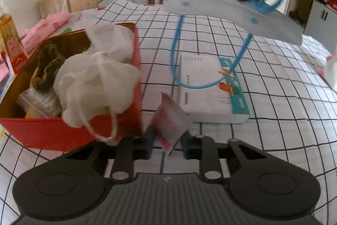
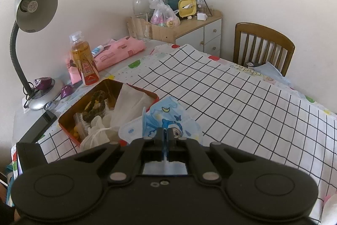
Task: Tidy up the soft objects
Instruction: 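Open left tool to drop the sachet in the tin, then carry the blue packet with right tool over the tin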
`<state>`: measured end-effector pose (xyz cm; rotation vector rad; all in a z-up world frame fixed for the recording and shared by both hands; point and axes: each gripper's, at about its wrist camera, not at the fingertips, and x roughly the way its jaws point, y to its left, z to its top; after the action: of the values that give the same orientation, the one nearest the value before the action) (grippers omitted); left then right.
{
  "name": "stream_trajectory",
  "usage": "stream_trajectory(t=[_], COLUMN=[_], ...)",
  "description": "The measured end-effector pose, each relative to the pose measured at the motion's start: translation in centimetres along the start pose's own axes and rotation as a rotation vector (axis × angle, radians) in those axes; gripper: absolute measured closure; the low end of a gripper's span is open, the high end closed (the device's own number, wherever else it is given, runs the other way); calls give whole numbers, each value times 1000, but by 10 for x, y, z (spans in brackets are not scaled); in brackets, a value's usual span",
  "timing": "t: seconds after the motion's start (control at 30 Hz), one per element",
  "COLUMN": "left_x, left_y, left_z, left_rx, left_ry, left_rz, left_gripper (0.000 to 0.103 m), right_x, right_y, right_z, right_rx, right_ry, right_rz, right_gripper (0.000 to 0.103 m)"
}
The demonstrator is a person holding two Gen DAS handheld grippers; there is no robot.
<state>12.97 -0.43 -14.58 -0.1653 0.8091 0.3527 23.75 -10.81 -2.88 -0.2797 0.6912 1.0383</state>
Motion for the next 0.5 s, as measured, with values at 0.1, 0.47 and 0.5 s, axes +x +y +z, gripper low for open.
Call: stream_trajectory(t=[0.1, 0.47, 0.5], left_x=[-6, -36, -42], left_y=[11, 27, 27], left_z=[-2, 1, 3], left_rx=[-20, -20, -18], left_ry=[-12, -61, -67], left_rz=[-20, -144, -158], left_gripper=[94, 96, 96], right_x=[-1, -12, -14], right_y=[2, 11, 12], right_z=[0, -2, -1], right_rx=[5, 29, 31], right_ry=[-8, -27, -31], right_rz=[4, -5, -6], right_gripper=[102, 102, 102])
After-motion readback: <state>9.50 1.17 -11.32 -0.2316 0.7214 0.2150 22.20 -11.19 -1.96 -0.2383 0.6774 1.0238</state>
